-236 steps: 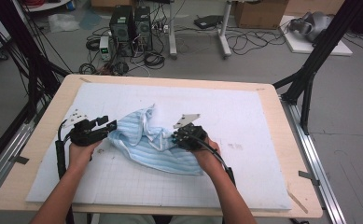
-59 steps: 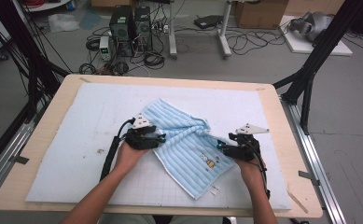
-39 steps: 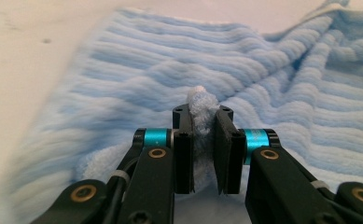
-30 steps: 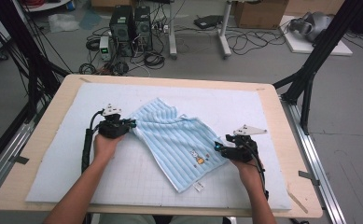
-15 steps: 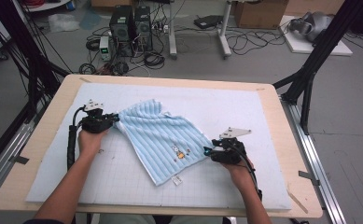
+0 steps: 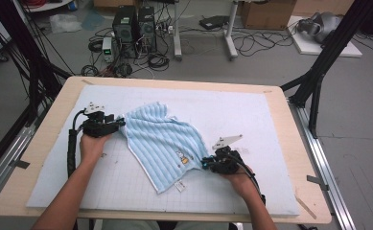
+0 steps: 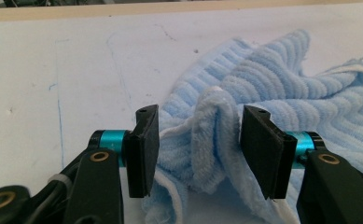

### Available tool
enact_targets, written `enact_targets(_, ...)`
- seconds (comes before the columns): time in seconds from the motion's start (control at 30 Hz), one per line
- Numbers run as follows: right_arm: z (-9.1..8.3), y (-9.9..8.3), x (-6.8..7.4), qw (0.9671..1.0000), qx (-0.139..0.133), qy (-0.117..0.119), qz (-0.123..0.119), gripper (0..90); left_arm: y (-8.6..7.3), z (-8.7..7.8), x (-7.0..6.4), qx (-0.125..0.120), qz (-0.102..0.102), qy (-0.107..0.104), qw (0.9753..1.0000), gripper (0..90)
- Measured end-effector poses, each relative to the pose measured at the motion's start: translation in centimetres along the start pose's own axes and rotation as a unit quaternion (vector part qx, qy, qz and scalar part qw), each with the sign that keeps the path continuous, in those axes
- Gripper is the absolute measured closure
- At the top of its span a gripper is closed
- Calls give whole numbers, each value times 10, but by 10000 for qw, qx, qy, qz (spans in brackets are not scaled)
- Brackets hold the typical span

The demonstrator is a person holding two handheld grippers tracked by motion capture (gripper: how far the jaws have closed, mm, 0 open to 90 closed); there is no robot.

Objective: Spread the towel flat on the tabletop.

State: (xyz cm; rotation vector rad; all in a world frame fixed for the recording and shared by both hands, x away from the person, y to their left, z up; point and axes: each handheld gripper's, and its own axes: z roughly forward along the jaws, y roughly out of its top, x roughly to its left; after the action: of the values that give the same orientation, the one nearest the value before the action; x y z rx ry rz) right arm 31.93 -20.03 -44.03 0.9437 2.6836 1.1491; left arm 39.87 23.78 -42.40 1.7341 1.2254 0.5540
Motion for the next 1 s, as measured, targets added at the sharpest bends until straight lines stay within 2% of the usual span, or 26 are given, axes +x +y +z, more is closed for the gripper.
enact_targets(0.17,2,-2,16,9974,178,660,-244,809,-3,-5,2,-117,53,14,9999,470)
enact_targets(0.27,2,-4,24,9938,289,1009,-360,809,-9,-7,5,-98,-12,-28,9999,467)
enact_targets(0.33,2,-5,30,9898,374,1299,-444,802,-14,-8,6,-94,-42,-69,9999,465)
enact_targets(0.4,2,-5,34,9879,384,1411,-515,762,-18,-10,7,-64,-37,-97,9999,461)
enact_targets(0.47,-2,-2,33,9885,176,1430,-461,707,-19,-11,7,-50,-53,-146,9999,459)
enact_targets(0.53,-8,2,27,9909,-221,1298,-280,652,-20,-13,6,-126,-54,-222,9997,457)
enact_targets(0.57,-10,4,24,9922,-417,1157,-225,613,-21,-14,5,-150,-29,-251,9996,458)
enact_targets(0.6,-12,6,21,9940,-578,908,-181,600,-21,-14,4,-163,-12,-296,9994,457)
enact_targets(0.63,-13,8,18,9953,-635,720,-120,594,-22,-14,3,-189,9,-338,9992,457)
enact_targets(0.7,-11,13,13,9973,-689,194,-140,590,-23,-13,1,-183,64,-413,9990,455)
enact_targets(0.8,-1,25,7,9965,-754,-281,-212,574,-25,-11,-2,-194,121,-507,9985,438)
enact_targets(1.0,27,57,-5,9935,-809,-757,-262,536,-25,-11,-5,-231,182,-600,9978,421)
